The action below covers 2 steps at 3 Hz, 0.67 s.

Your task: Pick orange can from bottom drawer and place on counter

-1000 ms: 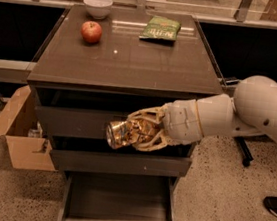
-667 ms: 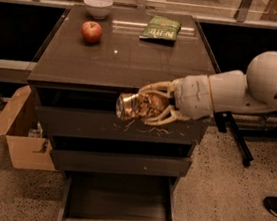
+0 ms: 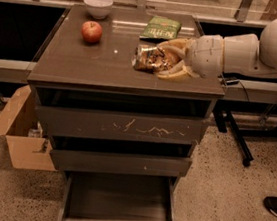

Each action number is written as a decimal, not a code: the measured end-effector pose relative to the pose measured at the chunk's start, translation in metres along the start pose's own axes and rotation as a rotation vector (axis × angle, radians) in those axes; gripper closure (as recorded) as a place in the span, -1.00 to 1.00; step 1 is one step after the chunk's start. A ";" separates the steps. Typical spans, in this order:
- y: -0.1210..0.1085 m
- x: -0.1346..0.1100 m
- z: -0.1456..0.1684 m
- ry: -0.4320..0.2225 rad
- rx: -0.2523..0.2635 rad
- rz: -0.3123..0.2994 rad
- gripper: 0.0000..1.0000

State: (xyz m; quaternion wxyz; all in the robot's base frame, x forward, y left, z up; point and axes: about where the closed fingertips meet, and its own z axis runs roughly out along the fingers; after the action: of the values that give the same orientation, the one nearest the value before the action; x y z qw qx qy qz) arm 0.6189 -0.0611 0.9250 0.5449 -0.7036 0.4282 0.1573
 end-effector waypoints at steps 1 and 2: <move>-0.046 0.028 0.000 0.024 0.059 0.087 0.94; -0.056 0.048 0.004 0.028 0.070 0.132 0.49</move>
Offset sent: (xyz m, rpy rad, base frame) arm 0.0968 -0.0273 -0.0074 0.0676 0.1261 -0.1587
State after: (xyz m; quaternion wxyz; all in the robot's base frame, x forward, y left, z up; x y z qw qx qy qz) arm 0.6909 -0.0756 0.9258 0.5516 -0.6564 0.4866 0.1677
